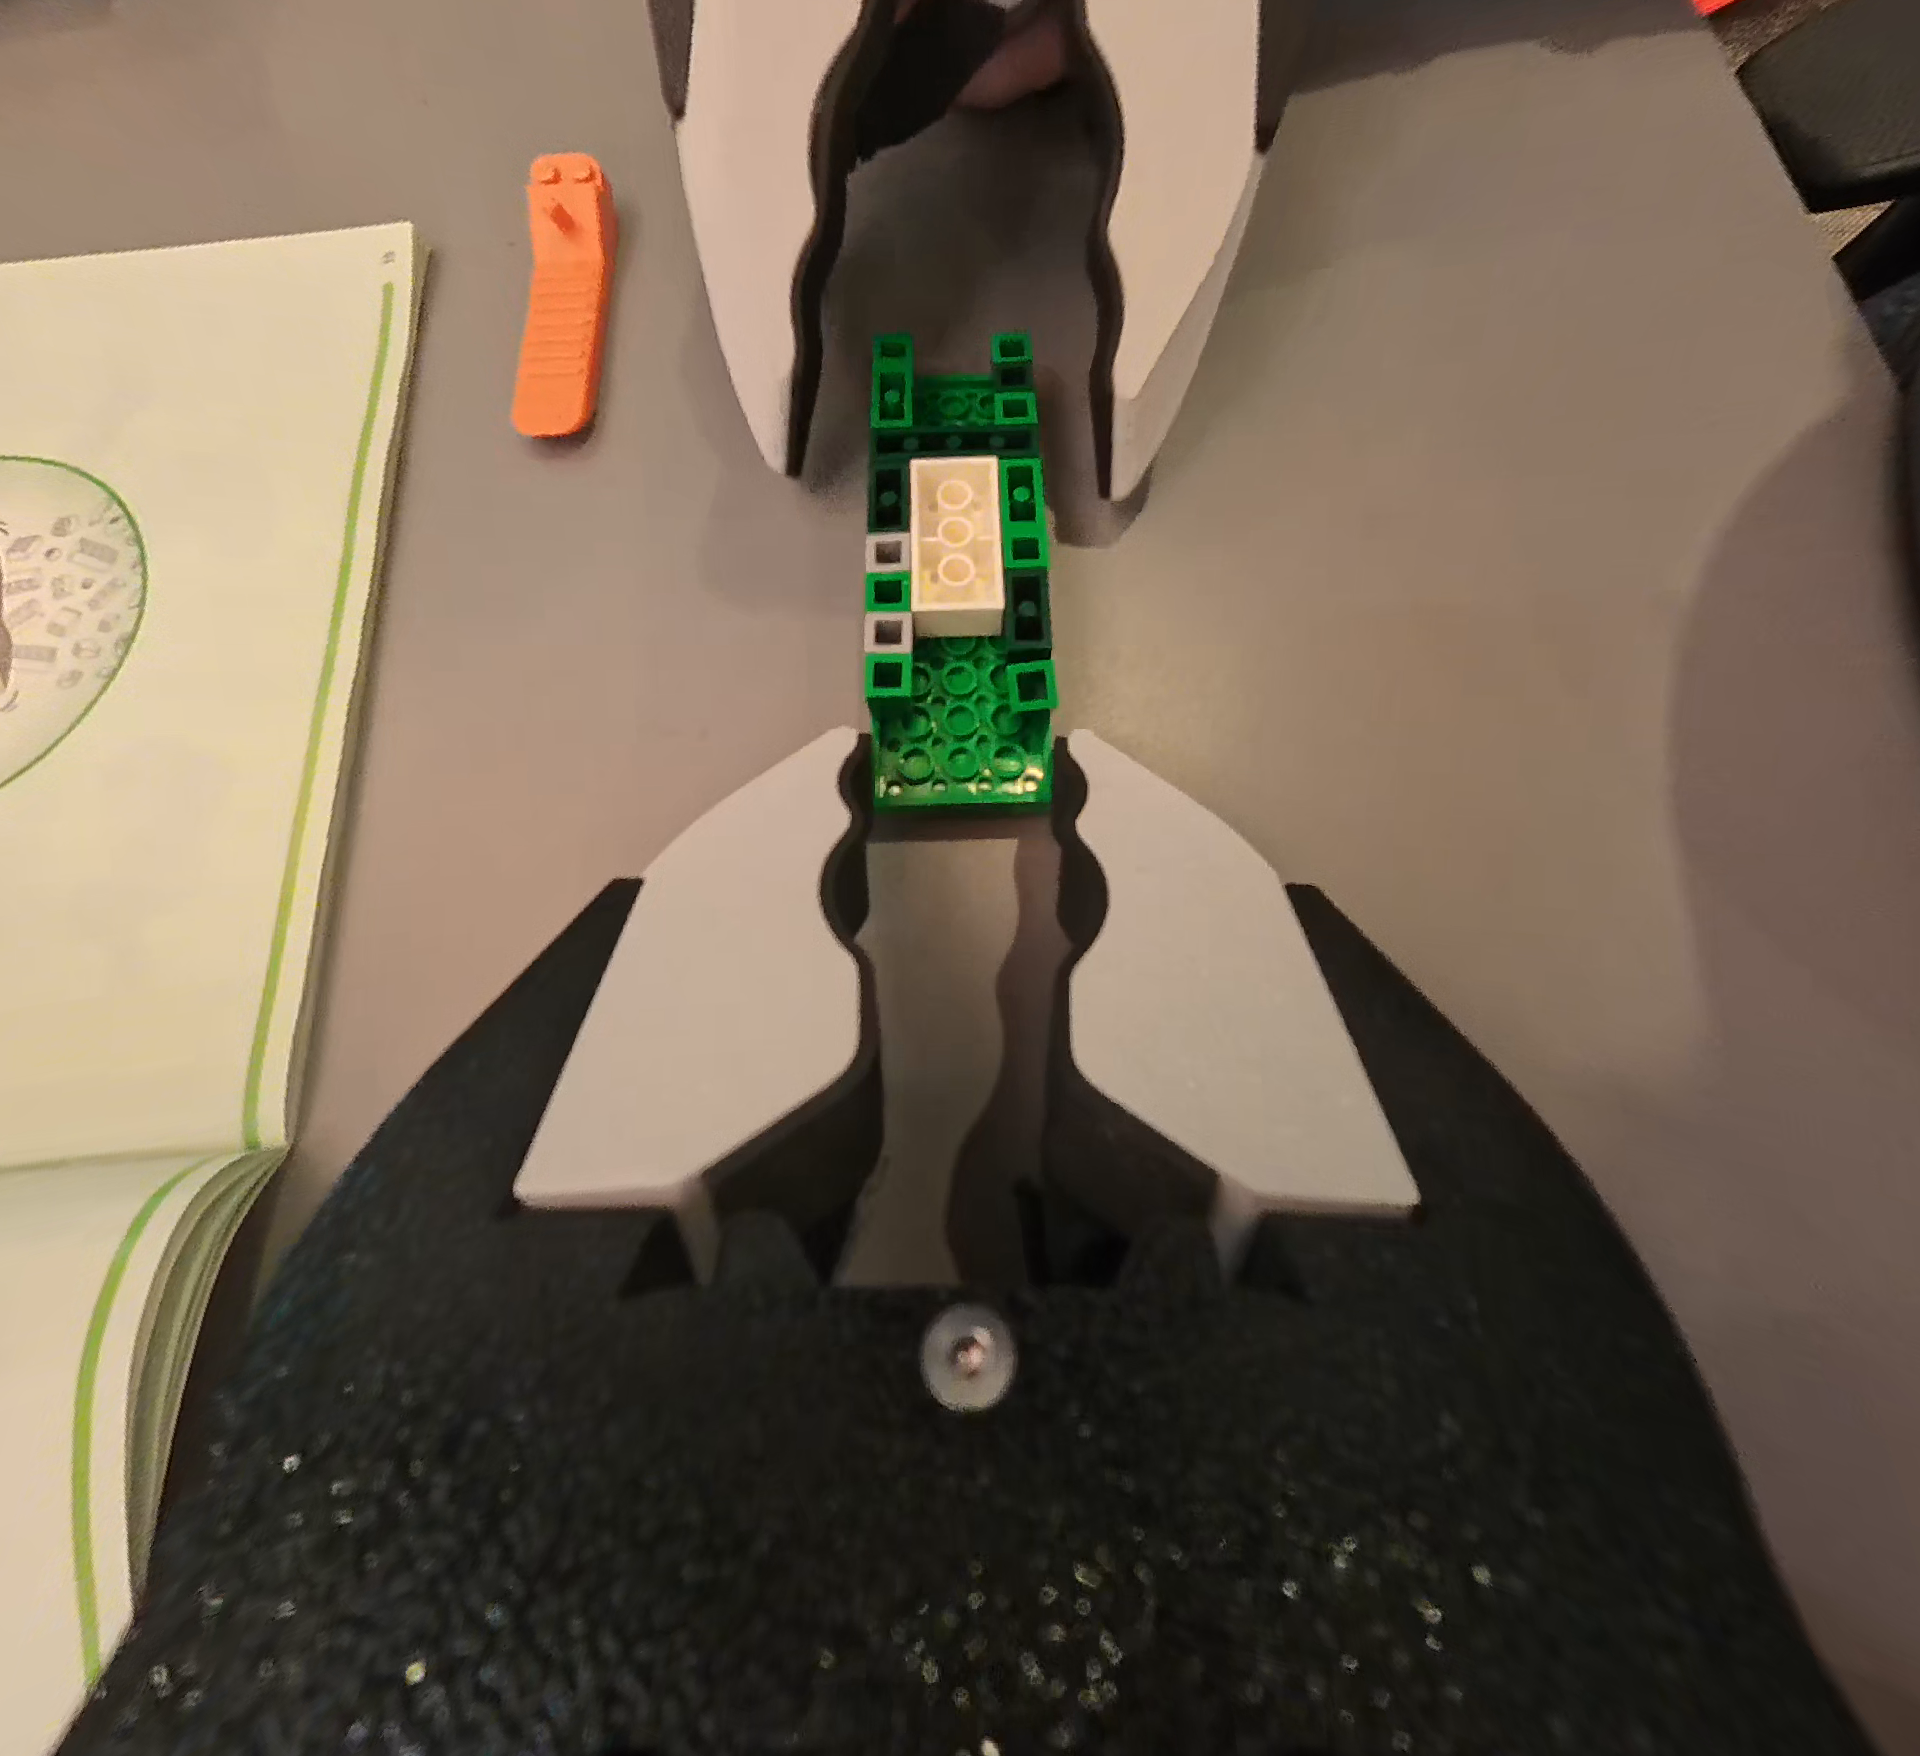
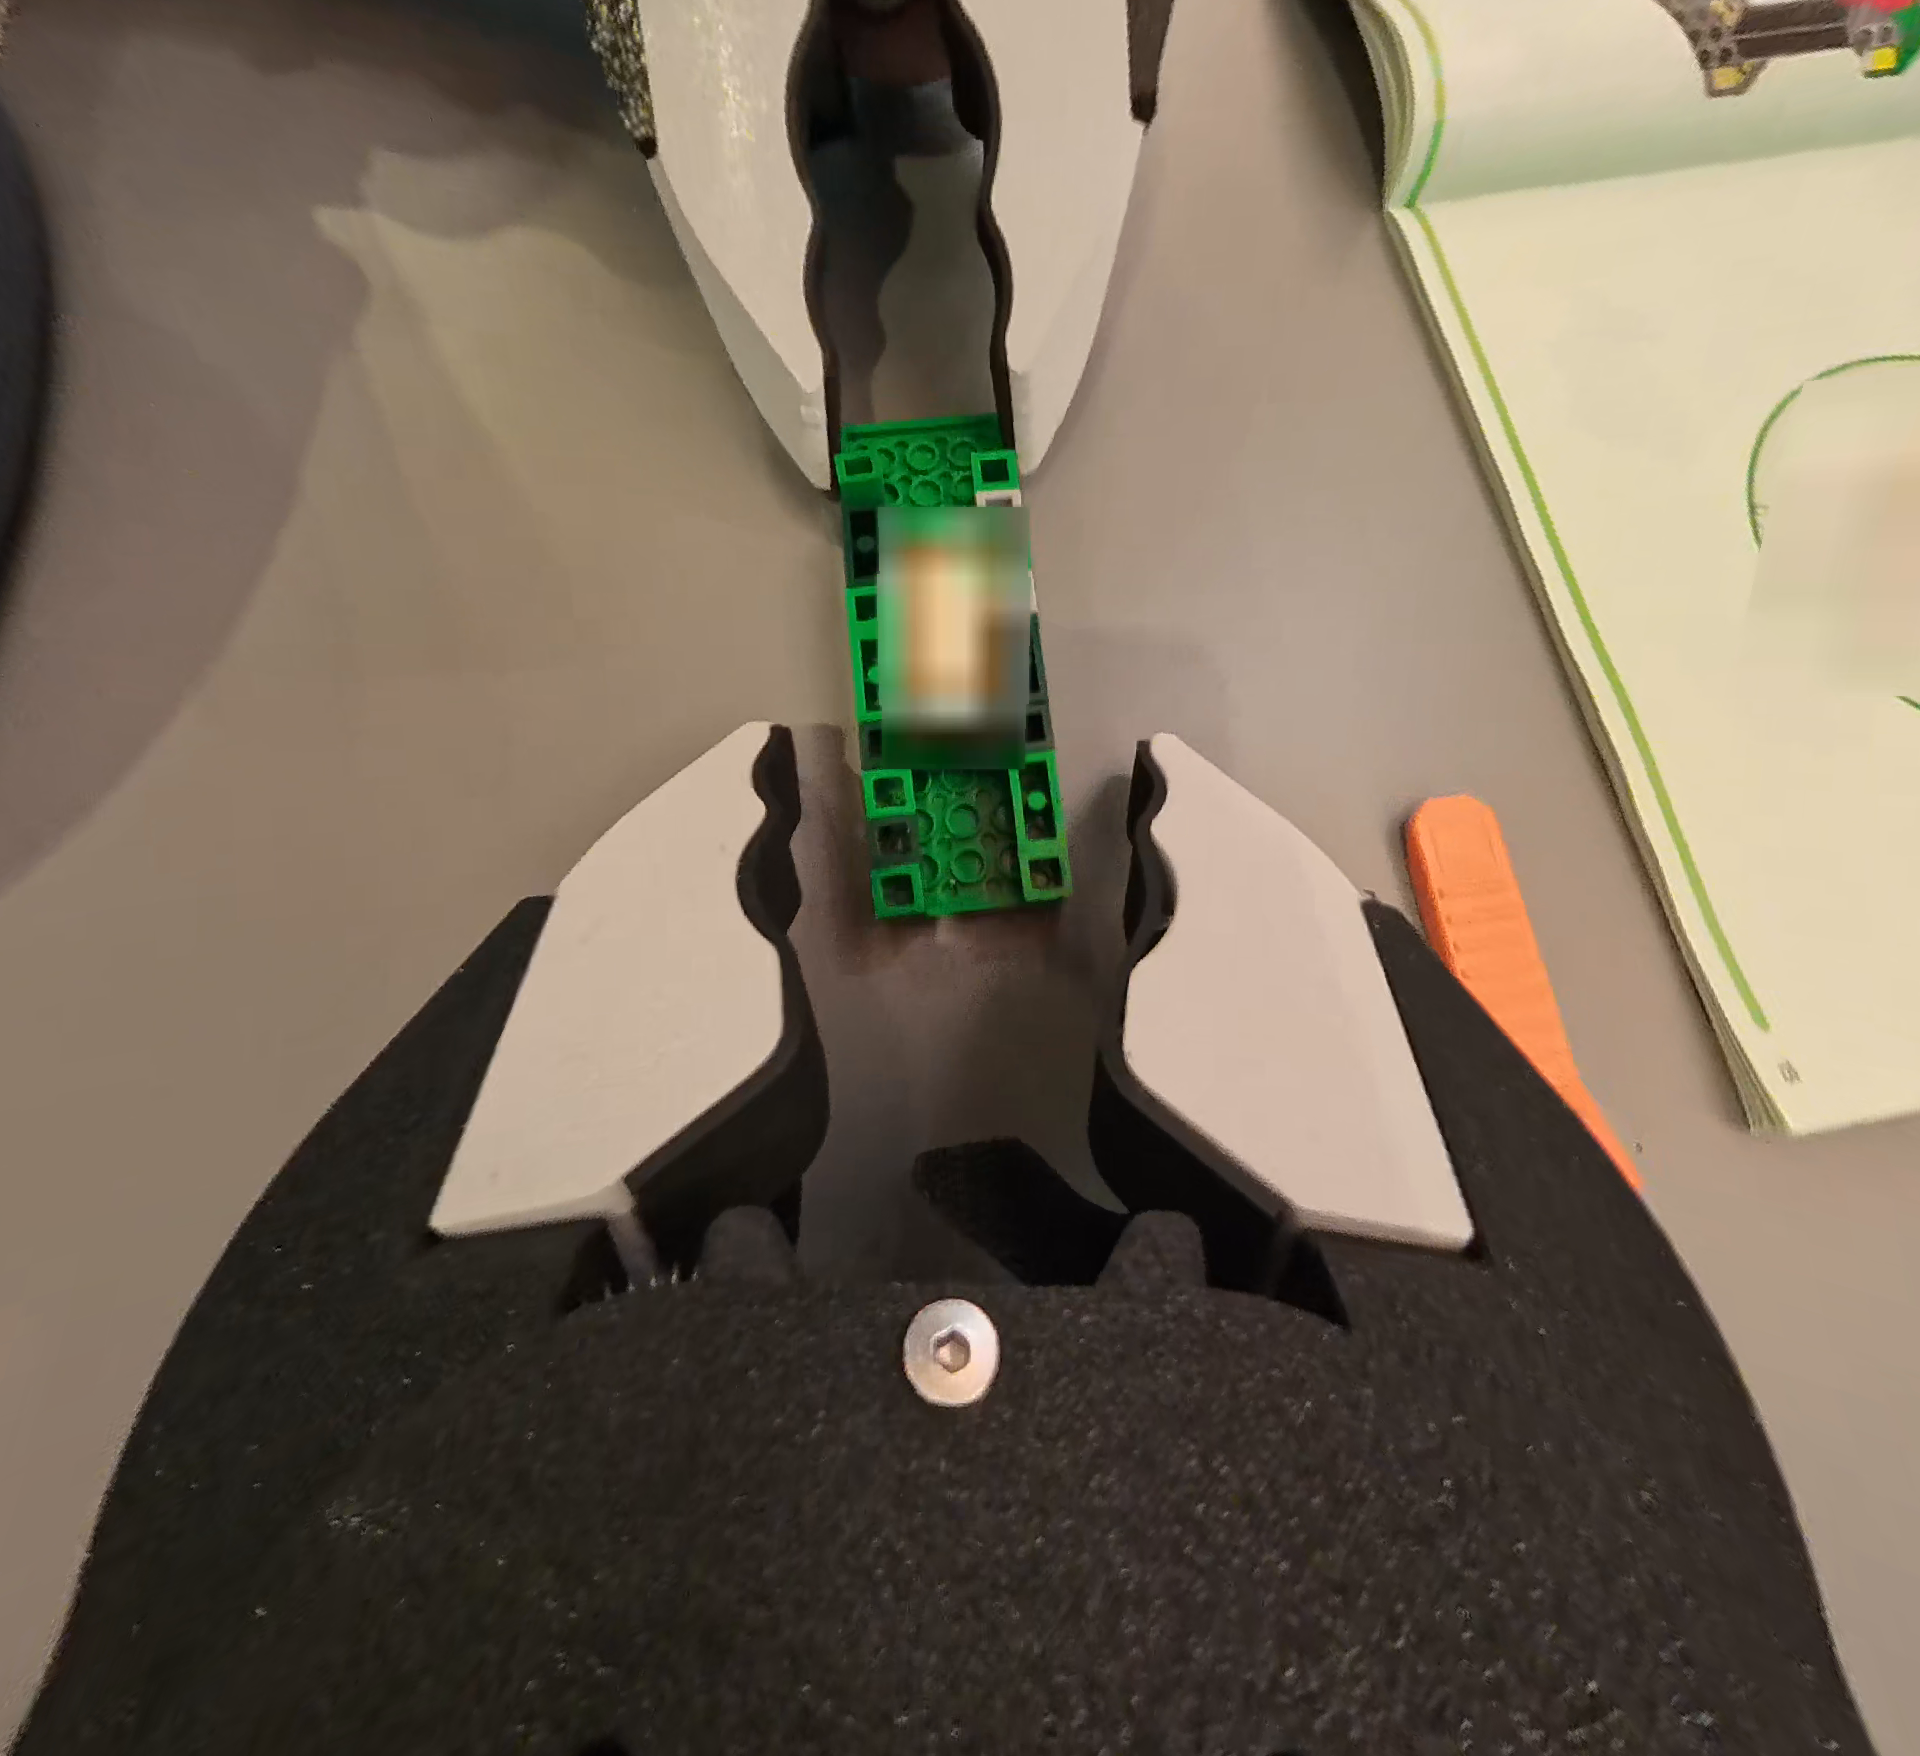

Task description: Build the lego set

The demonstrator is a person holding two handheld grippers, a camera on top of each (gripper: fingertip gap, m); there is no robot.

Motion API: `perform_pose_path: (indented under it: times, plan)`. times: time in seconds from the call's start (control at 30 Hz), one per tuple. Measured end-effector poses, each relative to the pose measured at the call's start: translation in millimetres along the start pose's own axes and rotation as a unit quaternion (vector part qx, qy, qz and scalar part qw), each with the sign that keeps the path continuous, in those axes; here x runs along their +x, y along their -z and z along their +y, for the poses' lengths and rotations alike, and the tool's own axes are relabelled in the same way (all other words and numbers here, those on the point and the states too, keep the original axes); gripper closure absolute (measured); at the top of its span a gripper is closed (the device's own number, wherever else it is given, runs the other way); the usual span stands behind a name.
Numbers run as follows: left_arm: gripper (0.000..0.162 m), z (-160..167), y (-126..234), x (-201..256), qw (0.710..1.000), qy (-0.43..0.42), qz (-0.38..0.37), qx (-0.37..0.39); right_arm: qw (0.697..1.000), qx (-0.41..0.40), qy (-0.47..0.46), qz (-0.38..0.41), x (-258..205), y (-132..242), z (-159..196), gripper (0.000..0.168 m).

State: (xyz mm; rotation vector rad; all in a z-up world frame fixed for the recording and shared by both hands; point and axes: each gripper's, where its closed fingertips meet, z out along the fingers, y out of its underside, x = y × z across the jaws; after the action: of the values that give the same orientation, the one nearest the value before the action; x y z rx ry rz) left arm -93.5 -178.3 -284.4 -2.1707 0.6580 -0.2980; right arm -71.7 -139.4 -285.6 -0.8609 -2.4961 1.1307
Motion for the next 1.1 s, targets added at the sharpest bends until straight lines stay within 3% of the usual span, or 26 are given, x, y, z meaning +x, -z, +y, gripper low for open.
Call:
perform_pose_path:
  times: [0.03, 0.37, 0.73, 0.87, 1.1]
  plan:
    - [0.130, 0, 0, 0, 1.000, 0.000, 0.000, 0.001, 1.000, -0.006, 0.007, -0.004, 0, -3, -1, 0.109]
    - [0.130, 0, 1, -1, 1.000, -0.002, -0.003, 0.003, 0.998, -0.054, 0.039, -0.019, -1, -15, -6, 0.131]
    - [0.129, -2, 5, -3, 1.000, -0.006, -0.018, 0.014, 0.998, -0.055, 0.031, -0.015, 0, -14, -7, 0.132]
    - [0.122, -3, 12, -6, 0.997, -0.028, -0.061, 0.024, 0.998, -0.053, 0.013, -0.015, 3, -13, -6, 0.132]
    - [0.119, -3, 18, -15, 0.965, -0.164, -0.206, -0.010, 0.999, -0.041, -0.022, -0.004, 12, -14, -9, 0.132]
